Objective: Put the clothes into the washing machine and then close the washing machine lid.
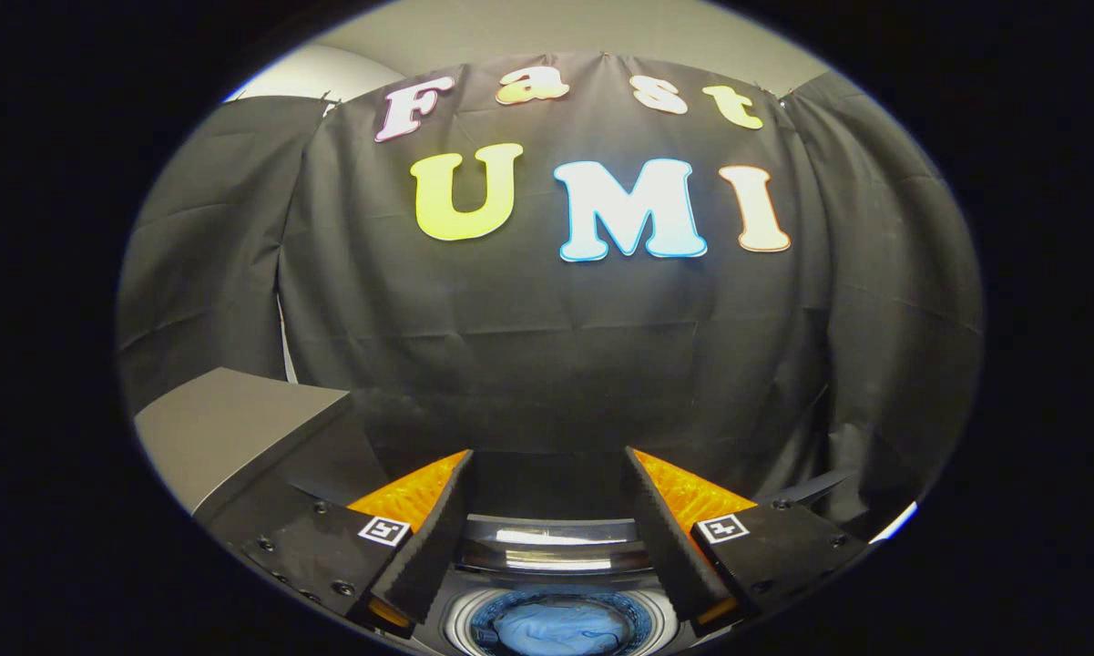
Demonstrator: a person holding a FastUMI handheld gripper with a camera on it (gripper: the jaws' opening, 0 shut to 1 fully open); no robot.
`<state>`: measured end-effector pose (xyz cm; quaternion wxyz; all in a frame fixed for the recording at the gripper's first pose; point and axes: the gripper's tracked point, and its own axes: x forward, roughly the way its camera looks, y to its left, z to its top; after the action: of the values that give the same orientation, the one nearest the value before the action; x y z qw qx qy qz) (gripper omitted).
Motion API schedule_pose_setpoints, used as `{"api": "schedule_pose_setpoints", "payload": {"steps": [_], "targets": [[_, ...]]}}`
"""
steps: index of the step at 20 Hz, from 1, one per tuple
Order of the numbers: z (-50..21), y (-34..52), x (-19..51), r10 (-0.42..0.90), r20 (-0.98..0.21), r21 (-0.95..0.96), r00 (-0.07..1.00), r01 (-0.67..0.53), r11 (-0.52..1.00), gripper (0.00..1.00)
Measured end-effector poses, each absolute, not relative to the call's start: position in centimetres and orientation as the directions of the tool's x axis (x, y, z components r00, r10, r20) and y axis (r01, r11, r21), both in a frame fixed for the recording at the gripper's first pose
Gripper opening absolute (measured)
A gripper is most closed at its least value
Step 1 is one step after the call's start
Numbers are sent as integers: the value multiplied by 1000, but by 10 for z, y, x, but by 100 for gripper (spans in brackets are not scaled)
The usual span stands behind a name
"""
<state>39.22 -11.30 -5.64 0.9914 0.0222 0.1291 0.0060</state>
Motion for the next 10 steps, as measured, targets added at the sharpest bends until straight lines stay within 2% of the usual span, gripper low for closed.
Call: {"api": "schedule_pose_setpoints", "payload": {"steps": [10], "targets": [[-66, -109, 363, 28, -222, 43, 975, -19, 999, 98]]}}
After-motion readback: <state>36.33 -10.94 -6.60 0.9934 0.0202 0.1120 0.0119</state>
